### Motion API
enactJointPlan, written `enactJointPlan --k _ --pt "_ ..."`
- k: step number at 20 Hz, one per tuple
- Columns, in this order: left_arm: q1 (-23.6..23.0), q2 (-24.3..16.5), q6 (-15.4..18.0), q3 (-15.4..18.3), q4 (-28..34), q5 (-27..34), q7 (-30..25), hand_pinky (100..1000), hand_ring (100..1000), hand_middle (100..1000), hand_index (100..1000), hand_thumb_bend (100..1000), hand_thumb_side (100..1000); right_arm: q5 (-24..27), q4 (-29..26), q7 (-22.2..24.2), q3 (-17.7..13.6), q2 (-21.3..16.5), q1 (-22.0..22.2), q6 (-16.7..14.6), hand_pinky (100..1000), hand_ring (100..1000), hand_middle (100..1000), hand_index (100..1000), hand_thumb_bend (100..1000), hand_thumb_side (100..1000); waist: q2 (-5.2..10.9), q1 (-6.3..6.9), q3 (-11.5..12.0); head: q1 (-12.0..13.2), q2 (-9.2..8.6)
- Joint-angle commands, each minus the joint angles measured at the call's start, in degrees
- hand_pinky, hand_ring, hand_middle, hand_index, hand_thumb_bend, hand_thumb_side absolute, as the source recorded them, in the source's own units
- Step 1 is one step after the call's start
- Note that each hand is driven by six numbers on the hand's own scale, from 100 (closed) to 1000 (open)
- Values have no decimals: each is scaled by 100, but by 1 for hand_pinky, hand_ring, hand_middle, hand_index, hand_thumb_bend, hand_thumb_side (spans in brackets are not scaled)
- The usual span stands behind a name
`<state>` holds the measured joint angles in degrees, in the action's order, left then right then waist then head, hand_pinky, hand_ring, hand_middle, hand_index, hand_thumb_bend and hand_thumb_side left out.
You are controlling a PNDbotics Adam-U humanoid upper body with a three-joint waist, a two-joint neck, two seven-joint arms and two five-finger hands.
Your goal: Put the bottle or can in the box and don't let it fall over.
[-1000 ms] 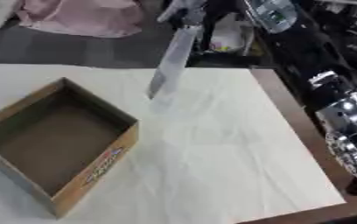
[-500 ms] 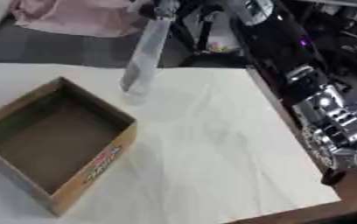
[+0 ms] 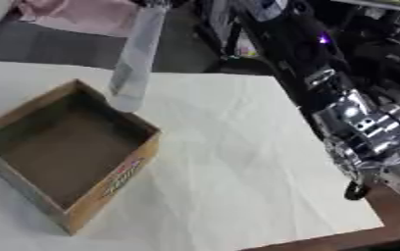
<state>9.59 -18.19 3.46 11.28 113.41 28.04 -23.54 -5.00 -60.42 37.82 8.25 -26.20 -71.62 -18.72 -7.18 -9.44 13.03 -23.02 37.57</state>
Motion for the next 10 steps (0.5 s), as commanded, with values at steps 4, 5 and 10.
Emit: enactJointPlan --k 4,5,10 --pt "119 -28 -59 36 118 -104 2 642 916 744 923 171 748 -2 -477 -153 108 78 -133 246 100 785 204 317 256 175 124 38 83 -105 -18" --pt "123 -33 -60 33 118 -113 3 642 916 744 923 170 748 1 -520 -151 132 113 -127 259 100 785 204 318 255 175 132 37 90 -105 15" --pt "133 -36 -64 40 118 -131 26 642 916 744 923 172 749 11 -694 -139 217 224 -69 311 100 785 204 319 251 171 145 19 116 -191 151"
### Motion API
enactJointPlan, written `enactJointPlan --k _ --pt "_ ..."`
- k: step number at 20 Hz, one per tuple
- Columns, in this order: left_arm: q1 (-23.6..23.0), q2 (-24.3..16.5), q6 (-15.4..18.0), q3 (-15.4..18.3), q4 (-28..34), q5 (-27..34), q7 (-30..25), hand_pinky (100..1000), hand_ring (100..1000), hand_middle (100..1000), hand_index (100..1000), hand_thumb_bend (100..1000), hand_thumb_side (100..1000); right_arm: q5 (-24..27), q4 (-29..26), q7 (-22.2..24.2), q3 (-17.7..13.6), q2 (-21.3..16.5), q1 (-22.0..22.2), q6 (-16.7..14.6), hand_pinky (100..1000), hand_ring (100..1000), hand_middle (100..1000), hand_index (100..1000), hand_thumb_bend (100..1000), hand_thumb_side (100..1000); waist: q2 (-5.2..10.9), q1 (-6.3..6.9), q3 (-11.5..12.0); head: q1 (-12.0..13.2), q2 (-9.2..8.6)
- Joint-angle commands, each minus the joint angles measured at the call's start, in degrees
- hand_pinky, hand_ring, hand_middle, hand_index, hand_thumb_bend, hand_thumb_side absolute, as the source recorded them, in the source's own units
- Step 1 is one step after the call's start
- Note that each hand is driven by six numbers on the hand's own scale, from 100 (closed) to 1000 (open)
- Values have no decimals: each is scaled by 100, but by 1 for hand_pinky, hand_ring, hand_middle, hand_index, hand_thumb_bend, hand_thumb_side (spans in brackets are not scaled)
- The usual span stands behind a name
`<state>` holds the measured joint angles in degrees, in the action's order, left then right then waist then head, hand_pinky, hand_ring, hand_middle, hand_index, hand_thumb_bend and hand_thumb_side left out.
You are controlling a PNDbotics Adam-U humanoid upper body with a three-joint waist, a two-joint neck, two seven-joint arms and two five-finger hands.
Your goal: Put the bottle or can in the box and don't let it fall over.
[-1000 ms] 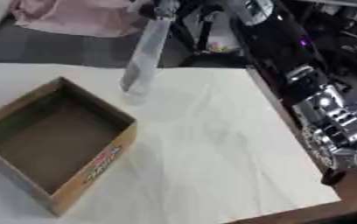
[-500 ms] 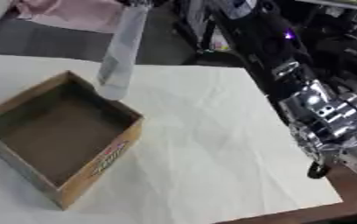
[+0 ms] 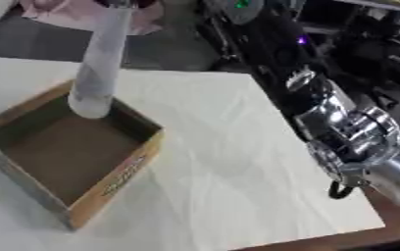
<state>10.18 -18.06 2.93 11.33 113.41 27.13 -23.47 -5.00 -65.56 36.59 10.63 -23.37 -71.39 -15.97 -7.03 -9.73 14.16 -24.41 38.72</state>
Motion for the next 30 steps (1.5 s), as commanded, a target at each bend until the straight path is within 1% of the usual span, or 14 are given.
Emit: enactJointPlan --k 1,3,5,6,9,11,13,16,18,22,25,26,28,30 --pt "73 -44 -19 36 118 -49 19 642 916 743 923 173 750 26 -205 -19 -21 -38 -83 52 100 785 204 319 248 169 126 42 13 -62 19" --pt "80 -26 -39 37 118 -65 17 642 917 744 923 174 751 37 -230 -22 -16 -2 -62 101 100 783 205 320 246 170 115 30 29 -55 25" --pt "93 -14 -56 35 118 -77 7 641 917 743 923 174 753 16 -240 -14 -7 46 -44 135 100 783 205 313 243 168 92 22 46 -17 73" --pt "93 -12 -58 34 118 -84 0 640 917 743 923 173 755 1 -240 -12 -8 72 -42 149 100 782 205 311 237 162 76 21 50 -17 105" --pt "109 -14 -61 37 118 -101 -14 641 917 743 923 173 753 -46 -199 -6 -8 181 11 196 100 779 206 312 234 162 46 21 69 -102 318" --pt "132 -13 -66 31 118 -98 -21 641 917 743 923 174 754 -109 -161 -8 -3 244 39 208 100 778 206 313 234 163 31 15 92 -152 379" --pt "125 -3 -81 31 118 -109 -29 640 918 743 924 175 758 -183 -143 -18 -3 284 64 196 100 778 205 312 234 163 23 7 110 -169 402" --pt "114 21 -127 34 118 -159 -42 640 918 743 924 177 760 -268 -119 -59 -20 353 107 179 100 777 205 313 233 163 13 -21 143 -201 342" --pt "113 27 -146 38 118 -173 -42 639 918 742 923 178 762 -329 -102 -80 -12 387 146 165 100 776 205 313 235 167 10 -42 149 -201 333" --pt "110 24 -158 45 118 -213 -54 638 918 742 923 178 764 -455 -110 -142 0 384 235 84 100 776 204 311 243 174 -27 -87 135 -190 245" --pt "83 18 -127 54 118 -281 -92 636 919 740 924 175 771 -564 -64 -245 -41 336 282 36 100 775 204 312 240 170 -118 -107 130 -240 115" --pt "71 16 -105 60 118 -311 -107 635 919 740 924 175 771 -607 -40 -284 -57 328 289 24 100 775 204 313 239 169 -151 -110 130 -255 96" --pt "66 17 -57 65 118 -360 -133 635 919 740 924 174 773 -709 28 -378 -101 282 309 7 100 776 204 313 240 171 -219 -112 132 -274 132" --pt "64 23 -1 65 118 -406 -166 633 919 739 924 171 777 -801 128 -466 -151 244 300 -7 100 775 205 315 230 161 -311 -107 167 -304 99"
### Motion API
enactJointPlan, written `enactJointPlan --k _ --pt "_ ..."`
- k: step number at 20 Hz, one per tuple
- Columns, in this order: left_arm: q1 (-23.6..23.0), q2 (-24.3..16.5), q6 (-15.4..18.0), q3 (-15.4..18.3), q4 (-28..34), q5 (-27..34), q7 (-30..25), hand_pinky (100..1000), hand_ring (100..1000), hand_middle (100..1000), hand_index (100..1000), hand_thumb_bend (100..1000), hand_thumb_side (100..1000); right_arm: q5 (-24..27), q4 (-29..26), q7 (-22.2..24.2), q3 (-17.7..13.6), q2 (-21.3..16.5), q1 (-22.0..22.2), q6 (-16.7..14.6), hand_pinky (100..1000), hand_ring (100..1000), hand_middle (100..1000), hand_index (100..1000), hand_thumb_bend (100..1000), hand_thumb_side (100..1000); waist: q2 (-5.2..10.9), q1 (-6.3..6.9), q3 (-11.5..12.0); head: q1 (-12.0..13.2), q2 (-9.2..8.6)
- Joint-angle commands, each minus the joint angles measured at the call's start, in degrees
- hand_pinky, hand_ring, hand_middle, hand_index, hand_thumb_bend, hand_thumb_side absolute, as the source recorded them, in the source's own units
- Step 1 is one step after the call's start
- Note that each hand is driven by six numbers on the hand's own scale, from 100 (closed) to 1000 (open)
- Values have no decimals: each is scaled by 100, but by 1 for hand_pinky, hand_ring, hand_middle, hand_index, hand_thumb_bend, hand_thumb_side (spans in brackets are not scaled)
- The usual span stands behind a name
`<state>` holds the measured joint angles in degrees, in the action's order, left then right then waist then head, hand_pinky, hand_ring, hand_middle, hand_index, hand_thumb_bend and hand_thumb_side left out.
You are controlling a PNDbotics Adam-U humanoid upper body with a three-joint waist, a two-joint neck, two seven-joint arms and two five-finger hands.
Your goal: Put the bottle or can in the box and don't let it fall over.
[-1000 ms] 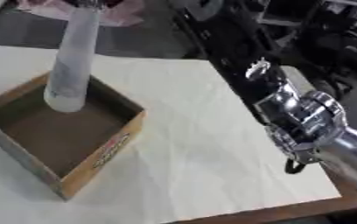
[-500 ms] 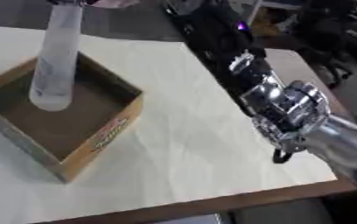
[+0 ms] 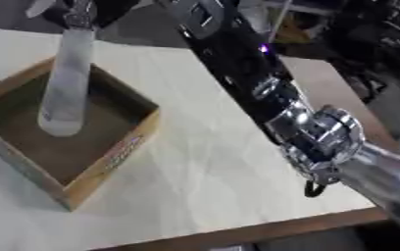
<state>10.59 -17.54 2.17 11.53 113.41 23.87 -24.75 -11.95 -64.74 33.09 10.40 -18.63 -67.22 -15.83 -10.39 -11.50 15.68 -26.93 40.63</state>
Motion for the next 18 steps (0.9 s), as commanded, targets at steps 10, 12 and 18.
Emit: enactJointPlan --k 10,12,18 --pt "42 72 250 67 118 -357 -144 629 920 737 925 168 791 -334 297 -395 -280 -332 -189 -97 100 848 261 381 142 100 -384 64 94 -138 -192" --pt "41 84 273 76 118 -383 -142 628 920 736 925 168 793 -409 361 -532 -313 -350 -189 -113 100 997 418 541 217 100 -423 68 103 -156 -207" --pt "56 82 325 78 118 -383 -132 629 920 737 925 165 788 -1175 641 -27 -319 -393 -163 -616 791 1000 964 962 396 223 -443 104 84 -81 -182"
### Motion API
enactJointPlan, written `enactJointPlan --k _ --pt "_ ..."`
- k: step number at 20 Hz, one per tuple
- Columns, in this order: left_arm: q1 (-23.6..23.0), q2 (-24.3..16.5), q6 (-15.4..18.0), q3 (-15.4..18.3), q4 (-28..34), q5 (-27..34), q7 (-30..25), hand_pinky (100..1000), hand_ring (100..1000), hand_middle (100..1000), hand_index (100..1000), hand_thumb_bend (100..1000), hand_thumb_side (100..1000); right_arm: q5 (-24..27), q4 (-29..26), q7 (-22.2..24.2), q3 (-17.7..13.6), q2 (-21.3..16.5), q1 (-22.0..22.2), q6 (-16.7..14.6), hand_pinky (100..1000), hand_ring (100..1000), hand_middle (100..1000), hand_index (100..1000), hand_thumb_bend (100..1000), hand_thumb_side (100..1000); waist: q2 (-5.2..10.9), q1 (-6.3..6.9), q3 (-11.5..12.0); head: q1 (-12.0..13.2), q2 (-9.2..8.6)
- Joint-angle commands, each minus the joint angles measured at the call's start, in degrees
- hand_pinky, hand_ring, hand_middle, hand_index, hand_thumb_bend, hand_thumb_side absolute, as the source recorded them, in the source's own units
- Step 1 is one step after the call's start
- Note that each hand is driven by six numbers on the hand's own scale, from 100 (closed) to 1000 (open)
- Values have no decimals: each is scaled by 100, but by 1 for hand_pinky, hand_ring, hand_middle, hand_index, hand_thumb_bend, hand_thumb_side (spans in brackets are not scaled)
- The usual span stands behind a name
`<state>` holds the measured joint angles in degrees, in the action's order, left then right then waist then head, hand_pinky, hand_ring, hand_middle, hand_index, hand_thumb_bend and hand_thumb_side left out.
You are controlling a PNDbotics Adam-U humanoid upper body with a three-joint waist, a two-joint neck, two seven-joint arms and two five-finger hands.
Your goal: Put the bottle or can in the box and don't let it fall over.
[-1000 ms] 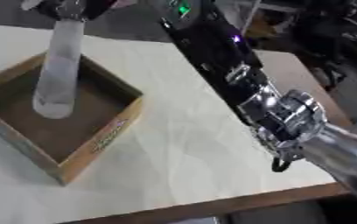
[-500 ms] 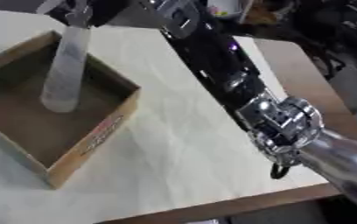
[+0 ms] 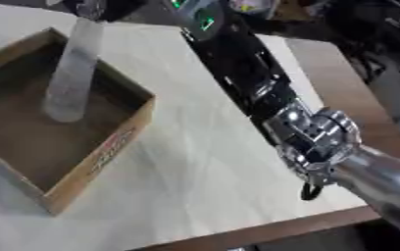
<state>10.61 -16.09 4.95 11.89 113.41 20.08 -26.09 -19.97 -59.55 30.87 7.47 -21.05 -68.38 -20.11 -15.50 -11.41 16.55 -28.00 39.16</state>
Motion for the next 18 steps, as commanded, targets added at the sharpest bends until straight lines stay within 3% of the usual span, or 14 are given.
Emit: enactJointPlan --k 1,6,13,15,18 --pt "58 -62 54 39 118 9 1 630 920 737 925 167 789 -555 163 234 -51 -159 -42 -242 816 1000 973 965 377 251 67 103 -2 36 -15" --pt "33 -58 86 77 118 25 34 630 920 737 925 164 786 -1141 252 296 -98 -167 20 -395 863 1000 991 969 432 203 83 142 -13 88 -24" --pt "24 -51 75 83 118 36 53 632 920 736 924 162 784 -1198 217 563 -37 -169 54 -524 902 1000 1000 975 549 100 124 177 -50 120 -26" --pt "16 -48 67 86 118 40 60 632 920 736 924 162 784 -1085 222 723 -33 -167 43 -528 907 1000 1000 980 542 100 141 184 -51 105 -34" --pt "33 -47 47 72 118 54 55 633 920 736 924 165 789 -804 195 834 -32 -155 5 -438 908 1000 1000 988 461 100 163 183 -47 59 -44"
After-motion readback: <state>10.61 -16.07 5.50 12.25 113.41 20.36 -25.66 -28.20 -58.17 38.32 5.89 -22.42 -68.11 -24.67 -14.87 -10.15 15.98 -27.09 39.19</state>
